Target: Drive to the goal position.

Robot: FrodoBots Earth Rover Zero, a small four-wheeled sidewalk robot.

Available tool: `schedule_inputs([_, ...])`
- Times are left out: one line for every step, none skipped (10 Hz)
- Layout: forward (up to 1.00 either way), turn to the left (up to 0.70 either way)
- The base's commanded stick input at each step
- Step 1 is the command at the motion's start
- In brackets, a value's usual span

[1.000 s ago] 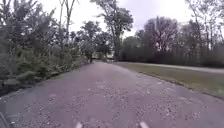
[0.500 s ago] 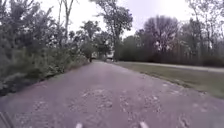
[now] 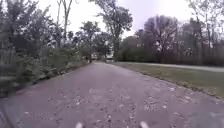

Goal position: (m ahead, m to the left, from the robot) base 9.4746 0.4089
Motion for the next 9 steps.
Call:
schedule_inputs([0.70, 0.00])
schedule_inputs([0.70, 0.00])
schedule_inputs([0.70, 0.00])
schedule_inputs([0.70, 0.00])
schedule_inputs([0.70, 0.00])
schedule_inputs([0.70, 0.00])
schedule_inputs([0.70, 0.00])
schedule_inputs([0.70, 0.00])
schedule_inputs([0.70, 0.00])
